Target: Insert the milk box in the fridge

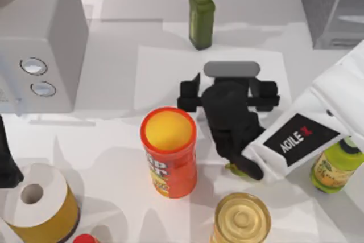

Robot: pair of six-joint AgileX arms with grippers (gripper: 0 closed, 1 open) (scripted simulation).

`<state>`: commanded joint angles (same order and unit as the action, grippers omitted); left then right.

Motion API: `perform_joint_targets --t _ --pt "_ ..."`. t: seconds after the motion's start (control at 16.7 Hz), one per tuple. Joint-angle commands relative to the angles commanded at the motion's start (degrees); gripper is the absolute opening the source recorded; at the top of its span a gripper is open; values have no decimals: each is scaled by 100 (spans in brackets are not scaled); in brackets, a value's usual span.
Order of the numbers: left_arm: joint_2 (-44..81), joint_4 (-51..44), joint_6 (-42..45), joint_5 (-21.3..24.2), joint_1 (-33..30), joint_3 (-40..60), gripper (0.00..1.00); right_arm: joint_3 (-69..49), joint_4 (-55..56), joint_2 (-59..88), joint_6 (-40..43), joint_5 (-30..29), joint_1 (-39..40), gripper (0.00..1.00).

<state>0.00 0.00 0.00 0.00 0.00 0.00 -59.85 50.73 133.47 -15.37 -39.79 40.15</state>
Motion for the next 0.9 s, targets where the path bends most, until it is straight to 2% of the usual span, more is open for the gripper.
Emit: perform_joint_targets --t 0.12,0.9 --pt "0 0 0 0 0 0 100 0 0 0 0 0 0 100" --pt "0 0 0 0 0 0 100 0 0 0 0 0 0 2"
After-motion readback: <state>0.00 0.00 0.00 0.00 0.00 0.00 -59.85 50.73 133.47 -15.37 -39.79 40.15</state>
